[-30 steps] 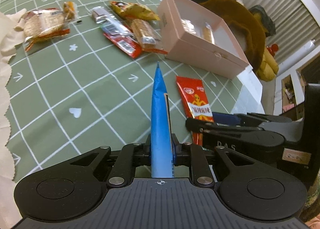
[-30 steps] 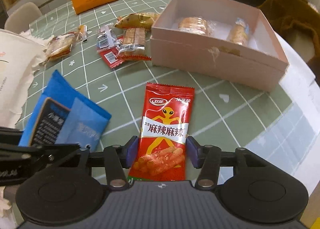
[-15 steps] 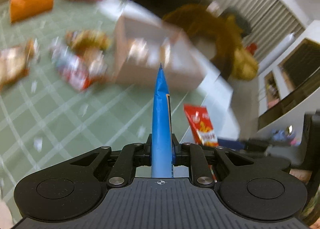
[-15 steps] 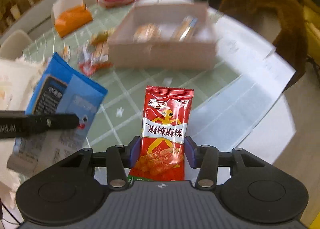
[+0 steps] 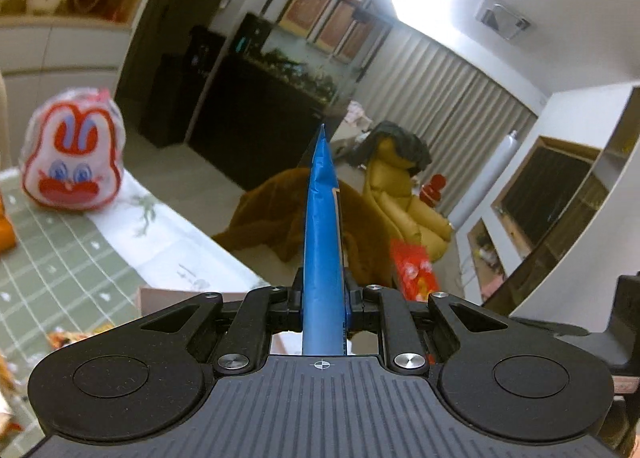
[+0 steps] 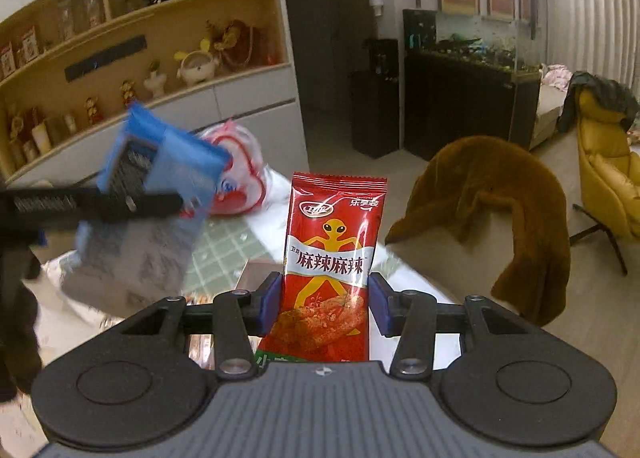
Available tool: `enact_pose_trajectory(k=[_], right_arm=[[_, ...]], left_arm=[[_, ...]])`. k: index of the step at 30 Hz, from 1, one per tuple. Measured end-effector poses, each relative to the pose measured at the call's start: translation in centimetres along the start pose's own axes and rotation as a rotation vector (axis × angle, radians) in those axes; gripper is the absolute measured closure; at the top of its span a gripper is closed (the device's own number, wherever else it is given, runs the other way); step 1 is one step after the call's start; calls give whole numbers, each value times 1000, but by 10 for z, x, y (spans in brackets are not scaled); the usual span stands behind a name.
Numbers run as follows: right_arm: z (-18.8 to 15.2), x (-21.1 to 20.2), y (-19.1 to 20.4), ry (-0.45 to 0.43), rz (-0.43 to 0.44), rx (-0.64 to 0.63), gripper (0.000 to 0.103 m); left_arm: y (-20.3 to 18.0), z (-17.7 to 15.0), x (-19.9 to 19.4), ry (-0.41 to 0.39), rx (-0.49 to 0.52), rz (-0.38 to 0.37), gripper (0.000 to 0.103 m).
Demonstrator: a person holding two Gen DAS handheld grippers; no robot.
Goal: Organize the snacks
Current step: 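Lower the blue bag and red packet into the pink box and open both tools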
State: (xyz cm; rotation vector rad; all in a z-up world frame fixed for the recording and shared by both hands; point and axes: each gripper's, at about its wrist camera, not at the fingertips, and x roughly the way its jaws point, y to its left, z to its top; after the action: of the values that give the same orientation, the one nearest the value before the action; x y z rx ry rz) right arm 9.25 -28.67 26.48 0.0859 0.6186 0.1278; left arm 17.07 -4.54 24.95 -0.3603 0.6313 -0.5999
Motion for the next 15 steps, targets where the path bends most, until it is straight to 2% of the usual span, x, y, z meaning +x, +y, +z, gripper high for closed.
enact_pose_trajectory(k=[7, 10, 13, 15], right_arm=[[15, 41, -1, 42, 6, -25, 57], [18, 69, 2, 71, 7, -36, 57], [23, 98, 1, 104, 16, -22, 57], [24, 118, -1, 133, 20, -8, 57]], left_arm=[[41, -4, 56, 68, -97, 11, 84], [62, -4, 85, 61, -111, -4, 82], [90, -10, 118, 114, -126, 63, 82], [114, -15, 119, 77, -203, 62, 81]])
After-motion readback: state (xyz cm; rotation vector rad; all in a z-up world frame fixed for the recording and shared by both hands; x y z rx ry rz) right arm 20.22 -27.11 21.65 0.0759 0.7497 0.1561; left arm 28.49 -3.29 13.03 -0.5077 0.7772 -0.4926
